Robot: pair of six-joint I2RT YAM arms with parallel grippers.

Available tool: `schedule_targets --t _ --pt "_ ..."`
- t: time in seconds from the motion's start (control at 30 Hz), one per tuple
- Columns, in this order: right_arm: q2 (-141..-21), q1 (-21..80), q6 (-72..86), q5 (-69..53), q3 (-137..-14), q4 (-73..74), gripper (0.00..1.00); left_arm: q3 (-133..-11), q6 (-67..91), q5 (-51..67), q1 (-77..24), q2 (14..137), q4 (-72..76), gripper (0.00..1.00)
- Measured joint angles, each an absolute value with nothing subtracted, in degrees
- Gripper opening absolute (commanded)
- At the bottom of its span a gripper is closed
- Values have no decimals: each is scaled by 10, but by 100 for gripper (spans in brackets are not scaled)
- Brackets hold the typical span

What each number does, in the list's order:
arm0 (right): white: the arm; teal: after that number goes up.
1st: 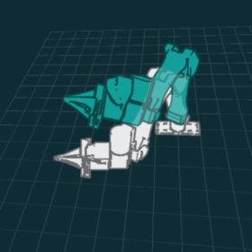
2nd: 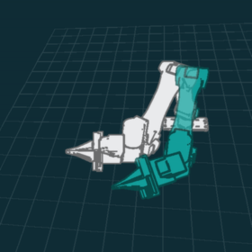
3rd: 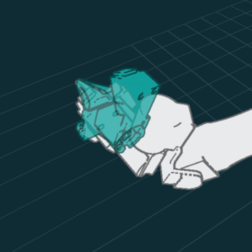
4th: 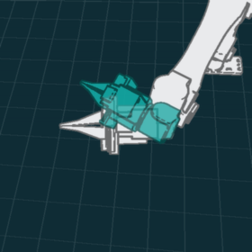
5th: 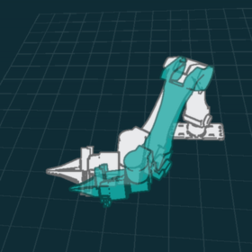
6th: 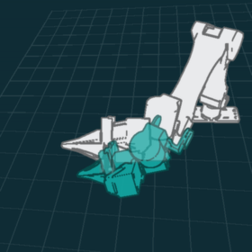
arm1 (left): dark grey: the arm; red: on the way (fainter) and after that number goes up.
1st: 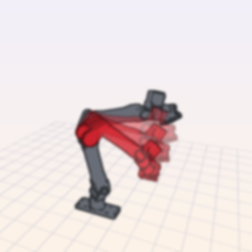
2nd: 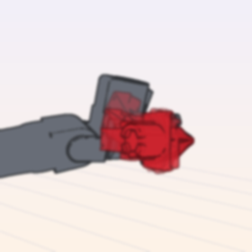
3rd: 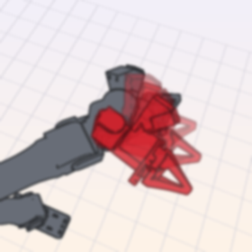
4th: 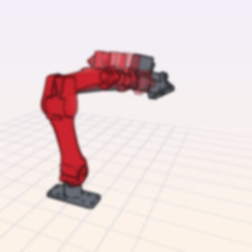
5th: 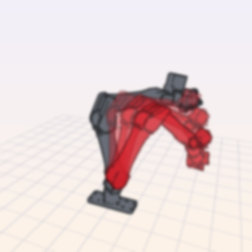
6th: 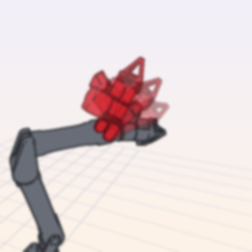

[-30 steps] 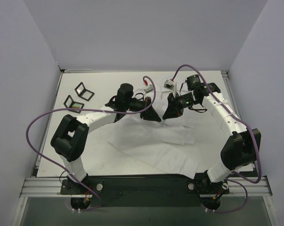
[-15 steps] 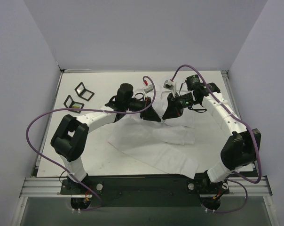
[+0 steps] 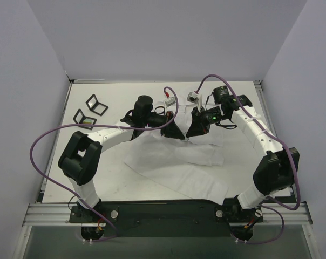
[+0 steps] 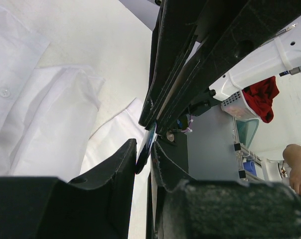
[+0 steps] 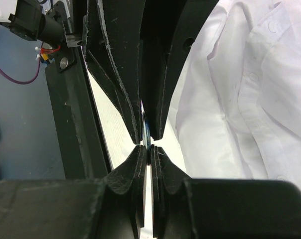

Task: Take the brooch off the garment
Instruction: Close the brooch.

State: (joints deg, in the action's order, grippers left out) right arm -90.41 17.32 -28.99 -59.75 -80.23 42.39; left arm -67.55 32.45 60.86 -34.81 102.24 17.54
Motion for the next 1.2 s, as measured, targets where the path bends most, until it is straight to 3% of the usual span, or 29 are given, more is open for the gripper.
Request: schedule_targets --t 0.7,1.2 --pt "-904 174 -290 -580 -802 424 0 -687 277 599 -356 1022 140 10" --pt "-904 185 -301 -552 -802 437 0 -724 192 590 -368 1022 26 14"
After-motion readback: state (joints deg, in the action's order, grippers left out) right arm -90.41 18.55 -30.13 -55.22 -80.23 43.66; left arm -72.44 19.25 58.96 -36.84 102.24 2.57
